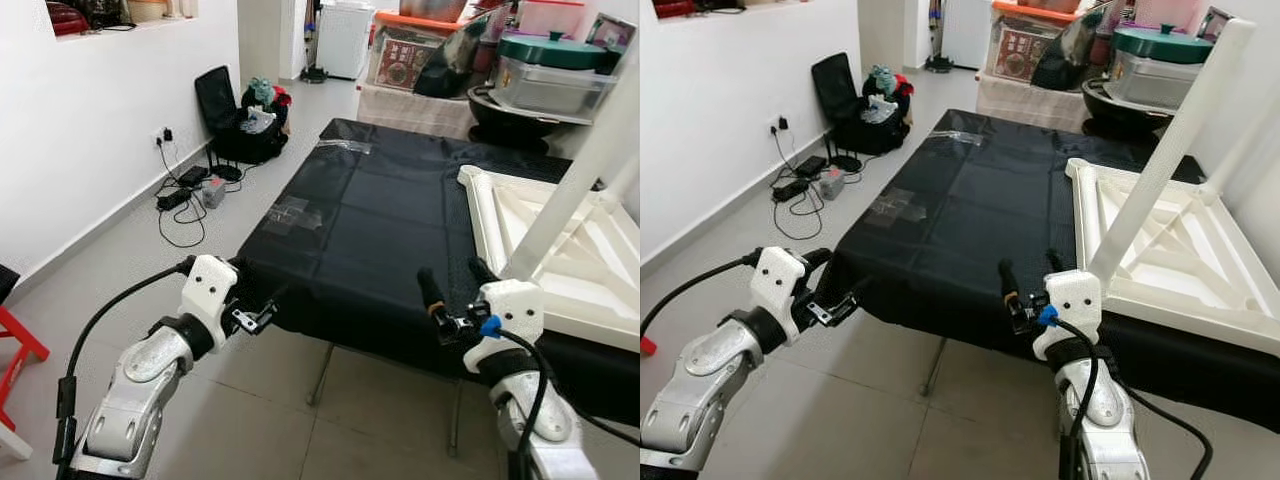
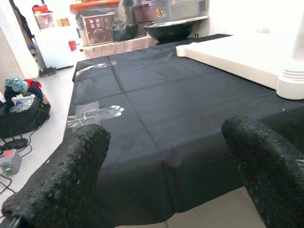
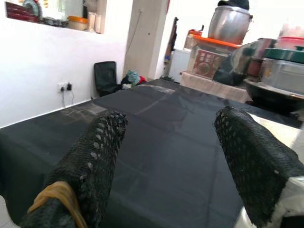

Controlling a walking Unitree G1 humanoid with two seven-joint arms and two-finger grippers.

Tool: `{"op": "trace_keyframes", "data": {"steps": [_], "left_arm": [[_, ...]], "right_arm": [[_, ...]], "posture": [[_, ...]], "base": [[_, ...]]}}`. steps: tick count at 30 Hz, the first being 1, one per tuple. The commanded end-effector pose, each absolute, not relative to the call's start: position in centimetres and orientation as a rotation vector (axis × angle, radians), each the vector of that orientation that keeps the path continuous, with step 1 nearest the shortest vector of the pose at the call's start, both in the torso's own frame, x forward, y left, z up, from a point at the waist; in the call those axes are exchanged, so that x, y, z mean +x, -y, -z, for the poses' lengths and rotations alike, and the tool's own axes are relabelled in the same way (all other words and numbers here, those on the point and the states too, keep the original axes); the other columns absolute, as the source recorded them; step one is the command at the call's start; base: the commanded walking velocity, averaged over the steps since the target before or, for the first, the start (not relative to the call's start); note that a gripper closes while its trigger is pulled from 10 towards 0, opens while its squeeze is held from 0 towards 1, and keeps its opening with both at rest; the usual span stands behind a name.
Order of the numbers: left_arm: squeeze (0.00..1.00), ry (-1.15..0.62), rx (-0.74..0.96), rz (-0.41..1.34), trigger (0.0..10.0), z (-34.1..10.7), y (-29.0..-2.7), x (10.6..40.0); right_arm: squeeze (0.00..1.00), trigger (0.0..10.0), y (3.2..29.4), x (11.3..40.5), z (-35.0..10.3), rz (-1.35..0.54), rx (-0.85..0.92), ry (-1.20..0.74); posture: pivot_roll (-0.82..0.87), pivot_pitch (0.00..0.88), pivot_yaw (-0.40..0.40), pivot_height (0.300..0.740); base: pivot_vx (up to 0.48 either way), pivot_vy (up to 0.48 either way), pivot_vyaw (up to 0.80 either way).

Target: Building children table

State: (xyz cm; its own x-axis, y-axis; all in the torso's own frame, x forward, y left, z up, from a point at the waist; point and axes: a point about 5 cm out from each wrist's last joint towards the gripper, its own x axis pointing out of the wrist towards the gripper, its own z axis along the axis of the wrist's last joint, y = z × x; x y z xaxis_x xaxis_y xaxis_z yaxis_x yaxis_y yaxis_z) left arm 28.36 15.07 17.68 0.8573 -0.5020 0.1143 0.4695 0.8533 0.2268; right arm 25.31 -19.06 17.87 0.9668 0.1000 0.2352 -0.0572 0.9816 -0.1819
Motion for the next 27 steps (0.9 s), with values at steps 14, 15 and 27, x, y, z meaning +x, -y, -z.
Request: {"op": "trace_keyframes", "data": {"steps": [14, 15, 27], "left_arm": [[0.00, 0.201, 0.175, 0.521, 10.0, -18.2, -14.9, 28.1], [0.00, 0.201, 0.175, 0.521, 10.0, -18.2, -14.9, 28.1], [0.00, 0.221, 0.147, 0.477, 10.0, -18.7, -15.2, 28.6]], "right_arm": [[0.00, 10.0, 18.7, 26.2, -19.1, -0.048, -0.195, 0.312], [0.00, 10.0, 18.7, 26.2, -19.1, -0.048, -0.195, 0.312], [0.00, 10.0, 18.5, 26.5, -19.0, -0.079, -0.206, 0.308]], "posture": [[0.04, 0.000, -0.094, 0.740], [0.04, 0.000, -0.094, 0.740], [0.04, 0.000, -0.089, 0.740]], "base": [[0.000, -0.367, -0.43], [0.000, 0.000, 0.00], [0.000, 0.000, 0.00]]}}
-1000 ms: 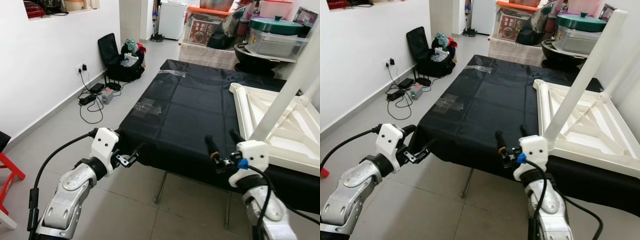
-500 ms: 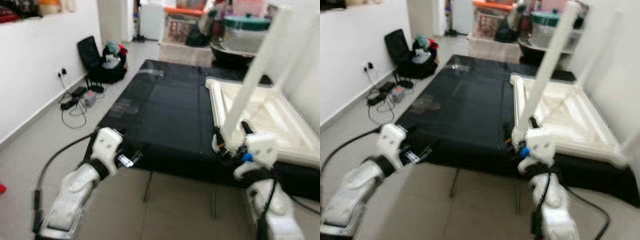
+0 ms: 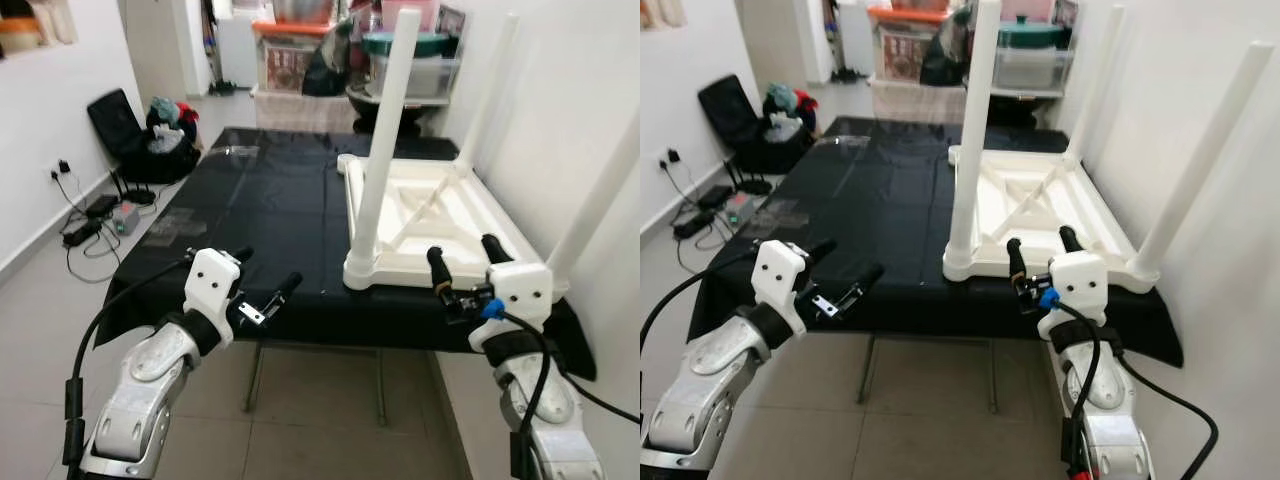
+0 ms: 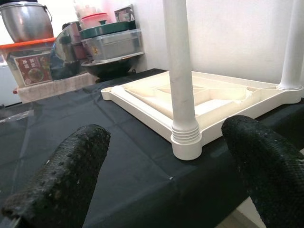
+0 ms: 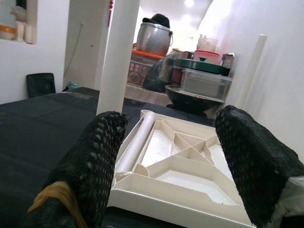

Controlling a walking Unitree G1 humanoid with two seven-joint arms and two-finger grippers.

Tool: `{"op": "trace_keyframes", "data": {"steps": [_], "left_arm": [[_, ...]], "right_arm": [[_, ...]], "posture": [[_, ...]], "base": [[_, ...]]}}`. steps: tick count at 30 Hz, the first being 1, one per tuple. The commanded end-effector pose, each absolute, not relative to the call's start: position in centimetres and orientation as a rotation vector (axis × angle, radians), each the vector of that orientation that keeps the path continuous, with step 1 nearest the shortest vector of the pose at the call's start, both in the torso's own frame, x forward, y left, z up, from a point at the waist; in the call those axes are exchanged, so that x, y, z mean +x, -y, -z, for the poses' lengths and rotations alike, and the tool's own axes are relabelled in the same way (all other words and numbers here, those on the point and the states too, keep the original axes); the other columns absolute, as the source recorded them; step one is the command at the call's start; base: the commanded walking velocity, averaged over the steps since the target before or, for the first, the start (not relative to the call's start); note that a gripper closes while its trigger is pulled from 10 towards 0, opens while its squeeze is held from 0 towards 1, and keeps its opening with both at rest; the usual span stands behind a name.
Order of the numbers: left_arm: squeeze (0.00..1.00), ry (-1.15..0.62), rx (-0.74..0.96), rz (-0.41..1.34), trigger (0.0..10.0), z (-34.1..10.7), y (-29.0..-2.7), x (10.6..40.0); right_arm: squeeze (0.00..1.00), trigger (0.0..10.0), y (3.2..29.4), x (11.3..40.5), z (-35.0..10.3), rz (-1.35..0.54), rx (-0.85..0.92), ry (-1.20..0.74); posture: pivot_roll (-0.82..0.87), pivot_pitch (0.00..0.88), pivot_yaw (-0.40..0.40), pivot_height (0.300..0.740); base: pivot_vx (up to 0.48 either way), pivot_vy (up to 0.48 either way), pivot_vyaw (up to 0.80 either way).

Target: Building children table

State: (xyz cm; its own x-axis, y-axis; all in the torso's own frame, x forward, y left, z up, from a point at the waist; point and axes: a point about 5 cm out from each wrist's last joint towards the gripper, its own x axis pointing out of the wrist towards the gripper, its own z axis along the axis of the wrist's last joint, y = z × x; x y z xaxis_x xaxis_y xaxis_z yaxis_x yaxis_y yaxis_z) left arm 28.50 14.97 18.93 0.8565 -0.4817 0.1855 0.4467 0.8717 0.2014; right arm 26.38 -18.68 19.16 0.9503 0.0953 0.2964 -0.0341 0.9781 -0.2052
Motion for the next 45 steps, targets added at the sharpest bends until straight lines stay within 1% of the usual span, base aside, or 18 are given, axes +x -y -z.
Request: {"op": "trace_keyframes", "data": {"steps": [1, 6, 7, 10, 15, 28, 33, 36, 37, 40, 41, 42, 45], "left_arm": [[0.00, 0.221, 0.147, 0.477, 10.0, -18.7, -15.2, 28.6], [0.00, 0.234, 0.137, 0.470, 10.0, -18.9, -15.2, 28.7], [0.00, 0.243, 0.130, 0.461, 10.0, -19.1, -15.3, 28.7], [0.00, 0.245, 0.129, 0.457, 10.0, -19.1, -15.3, 28.7], [0.00, 0.248, 0.125, 0.457, 10.0, -19.2, -15.3, 28.7], [0.00, 0.251, 0.113, 0.459, 10.0, -19.2, -15.3, 28.6], [0.00, 0.248, 0.096, 0.476, 10.0, -19.2, -15.0, 28.5], [0.00, 0.249, 0.090, 0.470, 10.0, -19.1, -15.1, 28.4], [0.00, 0.249, 0.090, 0.470, 10.0, -19.1, -15.1, 28.4], [0.00, 0.247, 0.084, 0.467, 10.0, -19.1, -15.2, 28.5], [0.00, 0.247, 0.084, 0.467, 10.0, -19.1, -15.2, 28.5], [0.00, 0.243, 0.088, 0.460, 10.0, -19.1, -15.3, 28.5], [0.00, 0.241, 0.094, 0.454, 10.0, -19.0, -15.6, 28.6]], "right_arm": [[0.00, 10.0, 18.5, 26.5, -19.0, -0.079, -0.206, 0.308], [0.00, 10.0, 18.4, 26.7, -19.3, -0.090, -0.211, 0.318], [0.00, 10.0, 18.3, 27.0, -19.6, -0.101, -0.232, 0.331], [0.00, 10.0, 18.3, 27.1, -19.7, -0.102, -0.219, 0.335], [0.00, 10.0, 18.5, 27.2, -19.6, -0.098, -0.231, 0.324], [0.00, 10.0, 19.2, 27.4, -19.7, -0.069, -0.198, 0.314], [0.00, 10.0, 19.6, 27.6, -20.0, -0.073, -0.189, 0.318], [0.00, 10.0, 19.8, 27.7, -20.2, -0.135, -0.136, 0.295], [0.00, 10.0, 19.8, 27.7, -20.2, -0.135, -0.136, 0.295], [0.00, 10.0, 20.0, 27.5, -20.0, -0.239, -0.123, 0.250], [0.00, 10.0, 20.0, 27.5, -20.0, -0.239, -0.123, 0.250], [0.00, 10.0, 20.6, 27.4, -20.0, -0.286, -0.124, 0.225], [0.00, 10.0, 21.3, 27.4, -20.3, -0.315, -0.124, 0.209]], "posture": [[0.04, 0.000, -0.089, 0.740], [0.04, 0.000, -0.091, 0.740], [0.05, 0.000, -0.095, 0.740], [0.05, 0.000, -0.095, 0.740], [0.05, 0.000, -0.096, 0.740], [0.04, 0.000, -0.097, 0.740], [0.04, 0.000, -0.099, 0.740], [0.04, 0.000, -0.099, 0.740], [0.04, 0.000, -0.099, 0.740], [0.04, 0.000, -0.095, 0.740], [0.04, 0.000, -0.095, 0.740], [0.04, 0.000, -0.096, 0.740], [0.04, 0.000, -0.097, 0.740]], "base": [[0.000, 0.000, 0.00], [0.000, 0.000, 0.00], [0.247, 0.000, 0.80], [0.247, 0.000, 0.80], [0.250, 0.000, 0.00], [0.289, 0.000, 0.00], [0.000, 0.000, 0.00], [0.000, 0.000, 0.00], [0.000, 0.000, 0.00], [0.000, 0.000, 0.00], [0.000, 0.000, 0.00], [0.000, 0.000, 0.00], [0.000, 0.000, 0.00]]}}
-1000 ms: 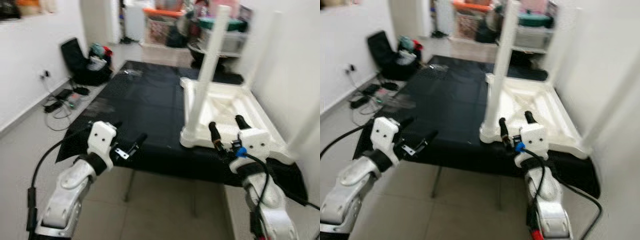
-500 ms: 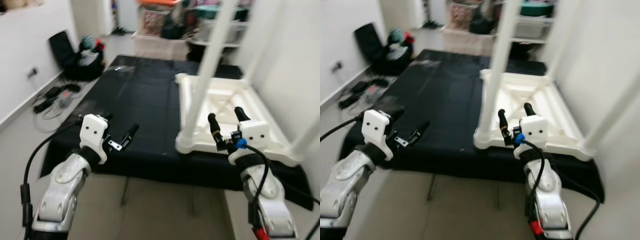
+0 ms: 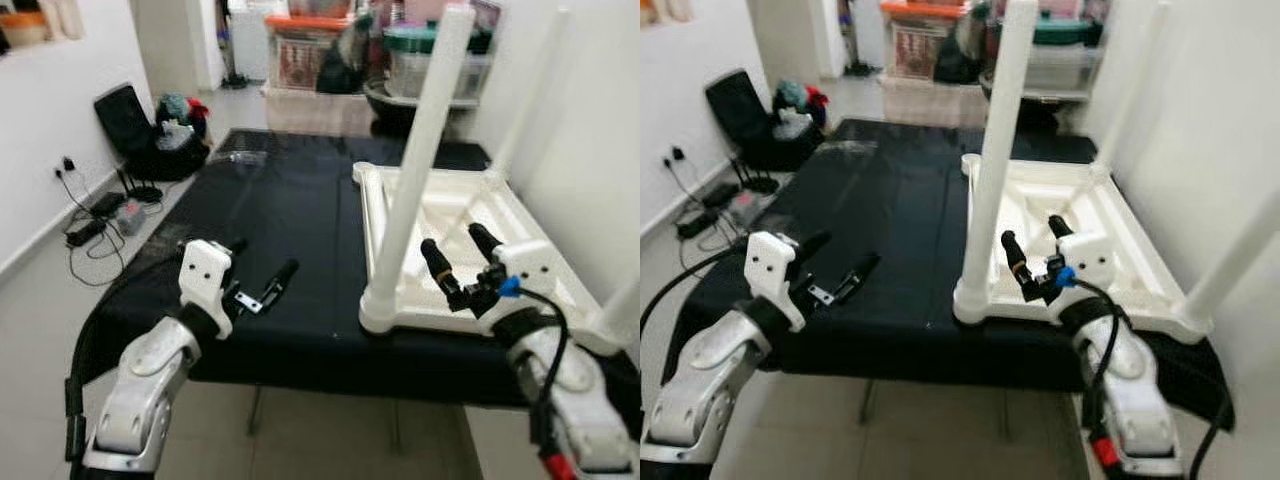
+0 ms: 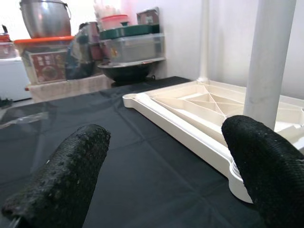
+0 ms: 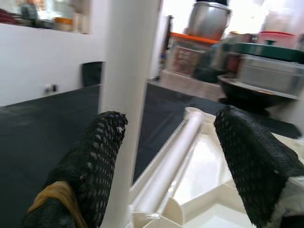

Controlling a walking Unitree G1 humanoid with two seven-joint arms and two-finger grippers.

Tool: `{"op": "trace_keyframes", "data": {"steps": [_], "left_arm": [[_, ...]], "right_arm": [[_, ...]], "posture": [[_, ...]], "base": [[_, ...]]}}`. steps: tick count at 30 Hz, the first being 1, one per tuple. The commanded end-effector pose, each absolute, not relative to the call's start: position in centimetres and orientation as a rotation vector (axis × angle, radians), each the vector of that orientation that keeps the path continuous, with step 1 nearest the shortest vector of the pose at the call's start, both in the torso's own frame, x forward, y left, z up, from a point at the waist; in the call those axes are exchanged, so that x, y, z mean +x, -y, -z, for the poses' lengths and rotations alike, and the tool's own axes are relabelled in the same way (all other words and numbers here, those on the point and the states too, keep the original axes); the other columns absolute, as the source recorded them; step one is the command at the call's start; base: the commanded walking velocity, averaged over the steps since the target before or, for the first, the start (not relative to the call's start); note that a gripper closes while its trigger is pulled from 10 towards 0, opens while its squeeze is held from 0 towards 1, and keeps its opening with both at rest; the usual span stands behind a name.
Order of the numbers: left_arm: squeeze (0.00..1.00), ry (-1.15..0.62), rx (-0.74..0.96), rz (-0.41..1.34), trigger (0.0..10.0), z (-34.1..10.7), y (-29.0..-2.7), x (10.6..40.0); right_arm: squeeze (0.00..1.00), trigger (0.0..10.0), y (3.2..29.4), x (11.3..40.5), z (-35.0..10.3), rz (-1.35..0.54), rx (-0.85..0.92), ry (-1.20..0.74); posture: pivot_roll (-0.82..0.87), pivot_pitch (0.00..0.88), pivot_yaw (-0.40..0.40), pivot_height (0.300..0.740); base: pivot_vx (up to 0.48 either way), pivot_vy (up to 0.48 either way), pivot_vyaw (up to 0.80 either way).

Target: Building children table

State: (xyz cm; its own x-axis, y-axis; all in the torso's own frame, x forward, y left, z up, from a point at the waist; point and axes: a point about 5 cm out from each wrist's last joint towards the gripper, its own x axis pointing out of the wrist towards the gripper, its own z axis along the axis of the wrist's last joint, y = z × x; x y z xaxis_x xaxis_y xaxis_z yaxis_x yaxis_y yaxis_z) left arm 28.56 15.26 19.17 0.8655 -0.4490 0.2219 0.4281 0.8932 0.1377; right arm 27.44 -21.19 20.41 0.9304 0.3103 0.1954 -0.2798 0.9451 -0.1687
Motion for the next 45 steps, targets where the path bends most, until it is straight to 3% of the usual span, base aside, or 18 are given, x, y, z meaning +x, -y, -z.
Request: {"op": "trace_keyframes", "data": {"steps": [1, 6, 22, 35, 45], "left_arm": [[0.00, 0.240, 0.096, 0.452, 10.0, -19.0, -15.6, 28.7], [0.00, 0.241, 0.095, 0.451, 10.0, -19.0, -15.6, 28.7], [0.00, 0.251, 0.108, 0.451, 10.0, -19.3, -15.5, 28.7], [0.00, 0.250, 0.111, 0.448, 10.0, -19.3, -15.4, 28.6], [0.00, 0.249, 0.114, 0.444, 10.0, -19.2, -15.2, 28.5]], "right_arm": [[0.00, 10.0, 21.5, 27.5, -20.5, -0.329, -0.112, 0.203], [0.00, 10.0, 21.8, 27.7, -21.1, -0.376, -0.046, 0.201], [0.00, 10.0, 20.3, 32.1, -20.4, -0.422, -0.027, 0.071], [0.00, 10.0, 17.2, 33.8, -20.2, -0.552, -0.009, 0.049], [0.00, 10.0, 15.2, 36.6, -19.2, -0.467, -0.001, 0.009]], "posture": [[0.04, 0.000, -0.097, 0.740], [0.04, 0.000, -0.097, 0.740], [0.09, 0.000, -0.124, 0.740], [0.10, 0.000, -0.140, 0.740], [0.13, 0.000, -0.160, 0.740]], "base": [[0.000, 0.000, 0.00], [0.000, 0.000, 0.00], [0.000, 0.000, 0.00], [0.000, 0.000, 0.00], [0.000, 0.000, 0.00]]}}
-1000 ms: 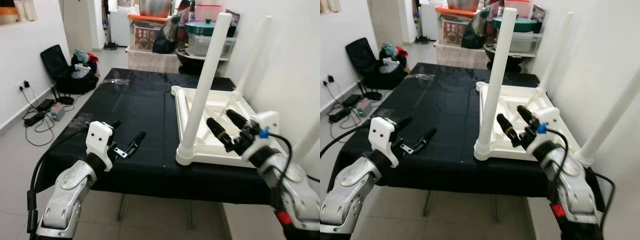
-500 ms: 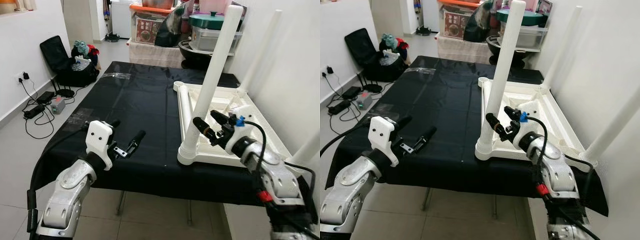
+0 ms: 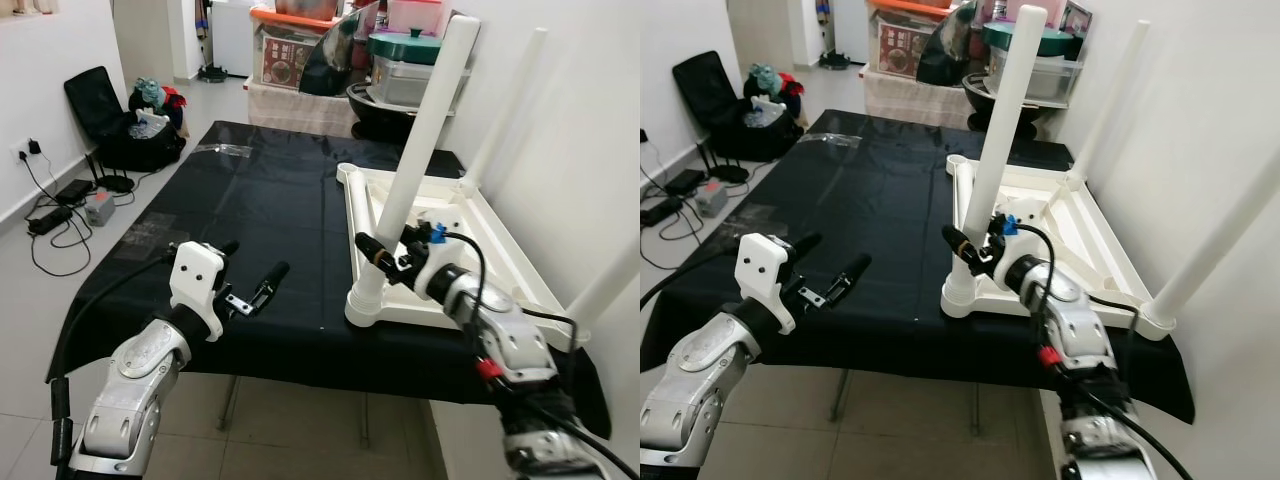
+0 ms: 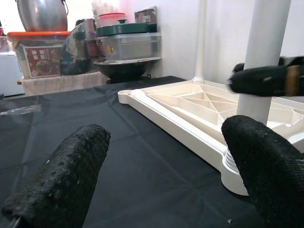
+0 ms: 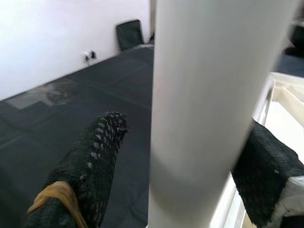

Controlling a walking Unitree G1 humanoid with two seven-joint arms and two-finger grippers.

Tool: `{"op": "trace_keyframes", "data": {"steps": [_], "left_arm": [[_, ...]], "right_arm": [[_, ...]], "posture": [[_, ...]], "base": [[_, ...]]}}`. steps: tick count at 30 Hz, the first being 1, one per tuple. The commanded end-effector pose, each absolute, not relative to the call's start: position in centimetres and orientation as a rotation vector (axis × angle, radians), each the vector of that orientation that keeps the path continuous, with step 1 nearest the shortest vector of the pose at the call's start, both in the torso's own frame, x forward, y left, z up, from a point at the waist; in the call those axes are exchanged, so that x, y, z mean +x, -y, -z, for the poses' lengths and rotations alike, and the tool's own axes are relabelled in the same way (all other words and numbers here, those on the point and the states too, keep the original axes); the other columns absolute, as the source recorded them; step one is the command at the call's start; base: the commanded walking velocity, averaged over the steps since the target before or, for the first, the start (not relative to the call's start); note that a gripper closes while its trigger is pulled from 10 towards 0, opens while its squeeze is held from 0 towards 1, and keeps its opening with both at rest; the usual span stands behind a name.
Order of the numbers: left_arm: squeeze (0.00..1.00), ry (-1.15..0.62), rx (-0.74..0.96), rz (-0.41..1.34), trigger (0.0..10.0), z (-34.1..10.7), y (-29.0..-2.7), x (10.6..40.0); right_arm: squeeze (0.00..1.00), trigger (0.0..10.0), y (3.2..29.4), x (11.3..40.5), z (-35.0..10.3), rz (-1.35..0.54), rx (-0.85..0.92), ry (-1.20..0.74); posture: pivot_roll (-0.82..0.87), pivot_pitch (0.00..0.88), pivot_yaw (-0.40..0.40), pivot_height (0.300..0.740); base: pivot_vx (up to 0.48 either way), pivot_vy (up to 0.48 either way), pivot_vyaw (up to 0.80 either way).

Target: Building children table

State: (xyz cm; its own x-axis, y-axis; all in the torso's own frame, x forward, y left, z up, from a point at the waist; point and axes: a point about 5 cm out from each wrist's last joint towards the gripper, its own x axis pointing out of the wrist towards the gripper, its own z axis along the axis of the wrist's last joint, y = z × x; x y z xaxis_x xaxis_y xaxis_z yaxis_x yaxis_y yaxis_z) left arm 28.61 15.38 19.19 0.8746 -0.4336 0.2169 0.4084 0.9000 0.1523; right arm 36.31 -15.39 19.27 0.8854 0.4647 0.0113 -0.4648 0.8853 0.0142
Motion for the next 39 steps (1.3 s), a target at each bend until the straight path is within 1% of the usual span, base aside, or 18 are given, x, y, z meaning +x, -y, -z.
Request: {"op": "trace_keyframes", "data": {"steps": [1, 4, 9, 10, 11, 15, 16, 17, 34, 35, 38, 39], "left_arm": [[0.00, 0.249, 0.116, 0.441, 10.0, -19.2, -15.3, 28.5], [0.00, 0.248, 0.119, 0.434, 10.0, -19.2, -15.5, 28.4], [0.00, 0.245, 0.121, 0.427, 10.0, -19.2, -15.5, 28.4], [0.00, 0.245, 0.121, 0.427, 10.0, -19.2, -15.5, 28.4], [0.00, 0.245, 0.121, 0.427, 10.0, -19.2, -15.5, 28.4], [0.00, 0.245, 0.122, 0.428, 10.0, -19.2, -15.4, 28.4], [0.00, 0.244, 0.123, 0.428, 10.0, -19.1, -15.5, 28.4], [0.00, 0.243, 0.125, 0.428, 10.0, -19.1, -15.5, 28.4], [0.00, 0.239, 0.127, 0.437, 10.0, -19.0, -15.3, 28.6], [0.00, 0.238, 0.132, 0.434, 10.0, -19.0, -15.3, 28.6], [0.00, 0.238, 0.132, 0.434, 10.0, -19.0, -15.3, 28.6], [0.00, 0.235, 0.135, 0.431, 10.0, -19.0, -15.4, 28.7]], "right_arm": [[0.00, 10.0, 15.0, 36.9, -19.1, -0.449, -0.002, 0.005], [0.00, 10.0, 14.8, 37.4, -18.8, -0.419, -0.007, -0.006], [0.00, 10.0, 15.7, 38.5, -18.9, -0.284, 0.035, 0.015], [0.00, 10.0, 15.7, 38.5, -18.9, -0.284, 0.035, 0.015], [0.00, 10.0, 16.2, 38.7, -19.0, -0.230, 0.038, 0.028], [0.00, 10.0, 16.6, 38.9, -19.0, -0.199, 0.037, 0.038], [0.00, 1.9, 16.7, 38.8, -19.0, -0.195, 0.049, 0.051], [0.00, 0.0, 16.7, 38.7, -18.9, -0.199, 0.049, 0.059], [0.00, 0.0, 16.7, 38.3, -18.8, -0.239, 0.051, 0.101], [0.00, 0.0, 18.2, 38.3, -18.2, -0.045, 0.121, 0.042], [0.00, 0.0, 18.2, 38.3, -18.2, -0.045, 0.121, 0.042], [0.00, 0.0, 19.1, 37.6, -17.7, 0.155, 0.180, 0.003]], "posture": [[0.13, 0.000, -0.161, 0.740], [0.14, 0.000, -0.166, 0.740], [0.14, 0.000, -0.171, 0.740], [0.14, 0.000, -0.171, 0.740], [0.14, 0.000, -0.171, 0.740], [0.14, 0.000, -0.171, 0.740], [0.14, 0.000, -0.166, 0.740], [0.14, 0.000, -0.162, 0.740], [0.13, 0.000, -0.152, 0.740], [0.13, 0.000, -0.151, 0.740], [0.13, 0.000, -0.151, 0.740], [0.13, 0.000, -0.147, 0.740]], "base": [[0.000, 0.000, 0.00], [0.000, 0.000, 0.00], [0.000, 0.000, 0.00], [0.000, 0.000, 0.00], [0.000, 0.000, 0.00], [0.000, 0.000, 0.00], [0.000, 0.000, 0.00], [0.000, 0.000, 0.00], [0.000, 0.000, 0.00], [0.000, 0.000, 0.00], [0.000, 0.000, 0.00], [0.000, 0.000, 0.00]]}}
